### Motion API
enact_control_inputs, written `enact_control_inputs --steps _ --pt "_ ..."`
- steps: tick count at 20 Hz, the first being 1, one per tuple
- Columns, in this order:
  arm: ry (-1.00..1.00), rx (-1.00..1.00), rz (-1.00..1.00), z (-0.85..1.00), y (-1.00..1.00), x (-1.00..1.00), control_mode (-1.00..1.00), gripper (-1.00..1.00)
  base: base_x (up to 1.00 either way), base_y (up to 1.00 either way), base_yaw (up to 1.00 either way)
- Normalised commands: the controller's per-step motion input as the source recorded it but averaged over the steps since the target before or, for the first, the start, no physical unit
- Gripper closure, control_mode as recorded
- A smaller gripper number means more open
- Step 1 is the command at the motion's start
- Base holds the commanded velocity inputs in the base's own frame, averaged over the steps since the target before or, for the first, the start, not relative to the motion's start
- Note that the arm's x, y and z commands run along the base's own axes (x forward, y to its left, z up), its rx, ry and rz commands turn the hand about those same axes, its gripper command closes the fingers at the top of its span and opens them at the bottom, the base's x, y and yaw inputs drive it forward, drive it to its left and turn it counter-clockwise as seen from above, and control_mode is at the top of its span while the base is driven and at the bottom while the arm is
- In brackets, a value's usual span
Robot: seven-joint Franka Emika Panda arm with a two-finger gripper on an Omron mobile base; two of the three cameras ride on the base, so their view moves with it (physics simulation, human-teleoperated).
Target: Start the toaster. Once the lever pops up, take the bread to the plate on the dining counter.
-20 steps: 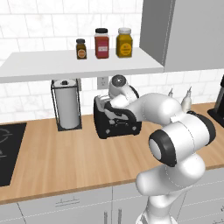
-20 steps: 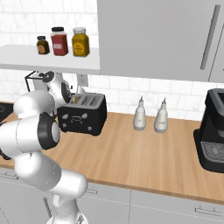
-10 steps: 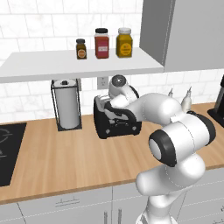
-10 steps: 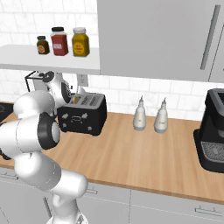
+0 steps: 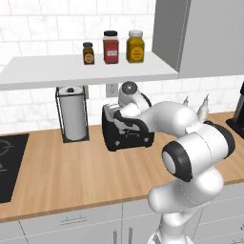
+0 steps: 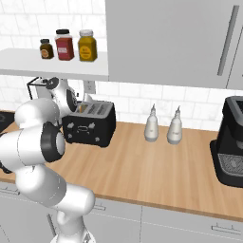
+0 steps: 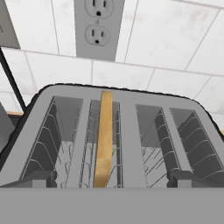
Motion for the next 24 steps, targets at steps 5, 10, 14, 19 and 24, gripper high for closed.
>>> enact_control_inputs --steps 5,10,14,19,24 --pt "0.00 0.00 0.00 0.00 0.00 0.00 -1.00 -1.00 0.00 0.00 0.00" --pt "0.00 0.00 0.00 0.00 0.00 0.00 -1.00 -1.00 0.00 0.00 0.00" --pt "0.00 0.00 0.00 0.00 0.00 0.00 -1.00 -1.00 0.00 0.00 0.00" --pt "0.00 0.00 0.00 0.00 0.00 0.00 -1.00 -1.00 0.00 0.00 0.00" --pt "0.00 0.00 0.00 0.00 0.00 0.00 -1.00 -1.00 0.00 0.00 0.00"
